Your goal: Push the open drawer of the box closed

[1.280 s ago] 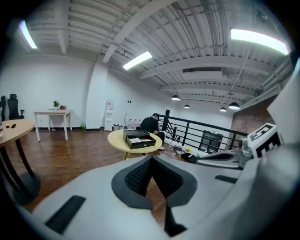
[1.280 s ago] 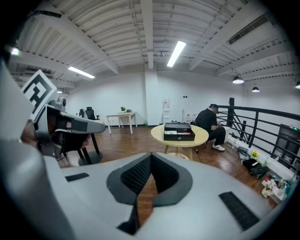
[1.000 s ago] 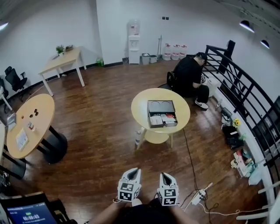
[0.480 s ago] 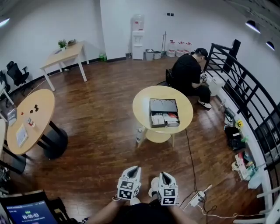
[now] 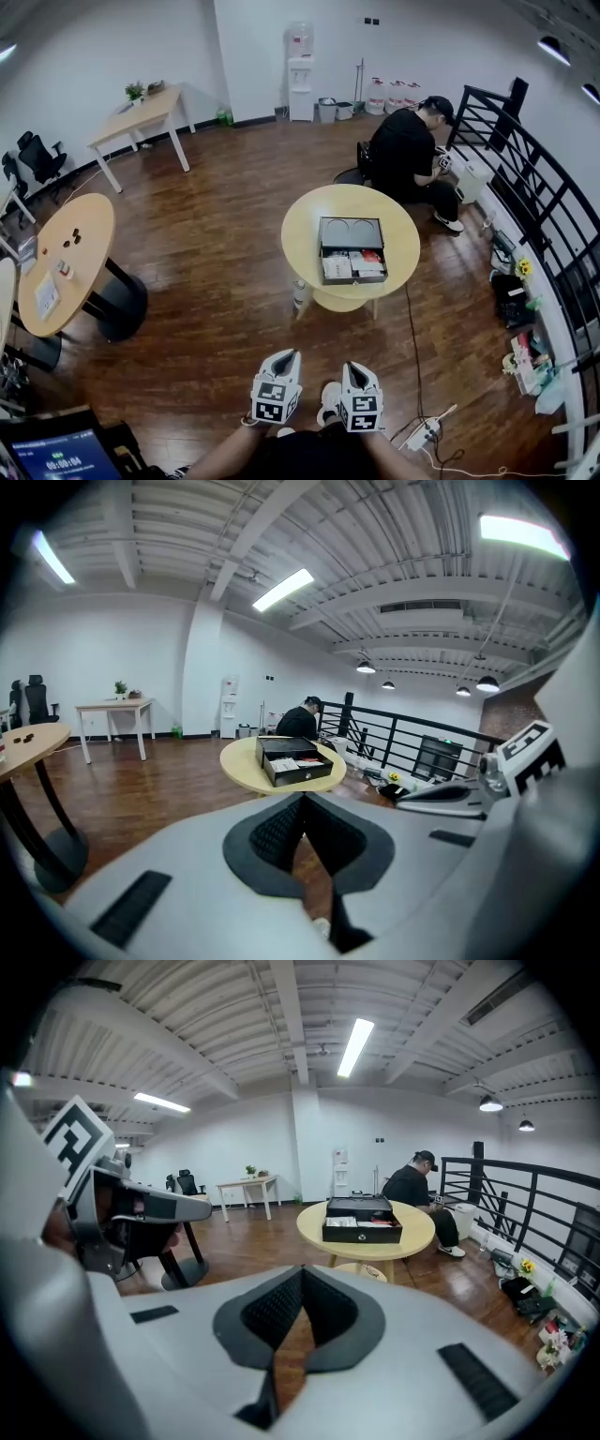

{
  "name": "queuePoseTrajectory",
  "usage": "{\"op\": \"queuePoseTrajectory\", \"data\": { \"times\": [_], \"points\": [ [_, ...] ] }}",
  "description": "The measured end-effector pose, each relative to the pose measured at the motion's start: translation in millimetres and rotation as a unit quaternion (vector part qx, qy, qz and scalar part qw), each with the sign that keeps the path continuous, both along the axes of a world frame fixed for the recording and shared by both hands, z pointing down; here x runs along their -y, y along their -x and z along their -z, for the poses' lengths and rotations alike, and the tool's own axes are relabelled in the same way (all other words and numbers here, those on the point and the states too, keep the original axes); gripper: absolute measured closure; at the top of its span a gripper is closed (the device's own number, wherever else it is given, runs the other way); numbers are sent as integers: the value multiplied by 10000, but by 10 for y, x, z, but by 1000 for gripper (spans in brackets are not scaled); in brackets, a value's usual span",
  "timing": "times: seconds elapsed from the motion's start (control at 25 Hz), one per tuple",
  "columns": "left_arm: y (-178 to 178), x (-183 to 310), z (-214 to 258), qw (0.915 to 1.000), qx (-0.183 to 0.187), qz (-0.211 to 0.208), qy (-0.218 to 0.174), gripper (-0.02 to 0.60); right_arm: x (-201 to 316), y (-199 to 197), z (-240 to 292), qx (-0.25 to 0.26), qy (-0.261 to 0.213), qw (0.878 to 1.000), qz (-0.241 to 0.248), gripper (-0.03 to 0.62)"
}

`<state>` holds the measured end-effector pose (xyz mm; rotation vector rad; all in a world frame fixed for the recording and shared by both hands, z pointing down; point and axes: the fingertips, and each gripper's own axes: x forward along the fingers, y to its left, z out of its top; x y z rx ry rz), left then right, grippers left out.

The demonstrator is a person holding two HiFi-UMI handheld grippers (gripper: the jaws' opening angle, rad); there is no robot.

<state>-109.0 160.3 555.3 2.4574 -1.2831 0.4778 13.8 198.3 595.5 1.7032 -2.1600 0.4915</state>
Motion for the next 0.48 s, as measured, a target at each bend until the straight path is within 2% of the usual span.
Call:
{"op": "queuePoseTrajectory", "data": {
  "times": [0.16,0.32,0.48],
  "points": [
    [-159,241,-97,9999,73,21,97,581,343,-123,-87,74,66,9999,33,589],
    [-286,506,-95,9988,-228,188,380,581,658,-222,-155,182,186,9996,78,589],
    [-402,774,-72,9989,-125,277,344,581,914,-352,-126,224,168,9995,159,589]
  ]
}}
